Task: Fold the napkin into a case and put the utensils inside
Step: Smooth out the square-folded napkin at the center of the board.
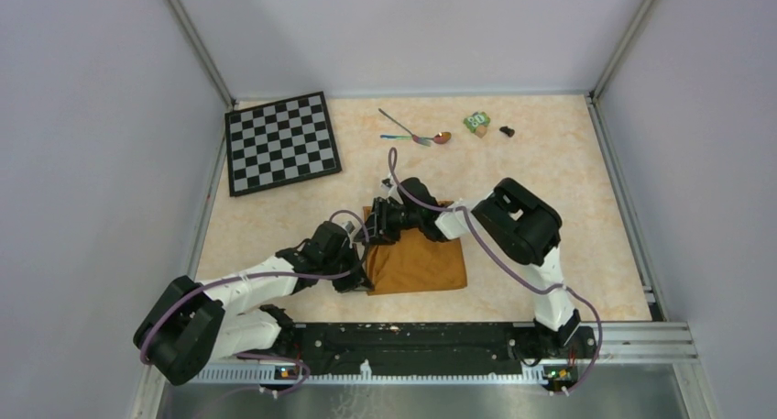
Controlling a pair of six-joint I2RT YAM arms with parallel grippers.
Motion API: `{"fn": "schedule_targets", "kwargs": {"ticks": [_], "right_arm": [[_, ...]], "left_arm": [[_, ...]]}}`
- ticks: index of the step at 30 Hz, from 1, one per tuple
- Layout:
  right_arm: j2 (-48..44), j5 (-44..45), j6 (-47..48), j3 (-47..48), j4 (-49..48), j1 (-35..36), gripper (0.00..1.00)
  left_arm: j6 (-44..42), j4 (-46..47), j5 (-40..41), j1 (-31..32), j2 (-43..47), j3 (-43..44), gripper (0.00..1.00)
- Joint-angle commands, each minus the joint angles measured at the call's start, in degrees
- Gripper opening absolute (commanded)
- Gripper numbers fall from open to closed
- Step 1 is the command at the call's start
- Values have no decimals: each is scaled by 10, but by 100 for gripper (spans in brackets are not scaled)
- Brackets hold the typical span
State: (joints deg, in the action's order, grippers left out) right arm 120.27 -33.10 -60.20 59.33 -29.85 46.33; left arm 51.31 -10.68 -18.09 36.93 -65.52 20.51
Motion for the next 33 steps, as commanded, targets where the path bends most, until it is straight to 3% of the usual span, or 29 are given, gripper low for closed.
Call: {"fn": "schedule_targets", "kwargs": {"ticks": [1, 15, 25, 30, 33], "right_arm": [[31, 30, 39, 58, 23, -1, 42], [153, 1, 30, 207, 47, -53, 46], [245, 1, 87, 412, 197, -72, 47], [184, -24, 148, 497, 311, -89, 54], [109, -38, 181, 460, 342, -109, 62]], "left_arm": [[-13, -24, 31, 2, -13, -11, 0], [-6, -30, 31, 2, 13, -33, 0], [-10, -40, 21, 2, 30, -19, 1], [-13, -63, 11, 2, 55, 28, 24], [-16, -74, 4, 2, 70, 65, 36]]}}
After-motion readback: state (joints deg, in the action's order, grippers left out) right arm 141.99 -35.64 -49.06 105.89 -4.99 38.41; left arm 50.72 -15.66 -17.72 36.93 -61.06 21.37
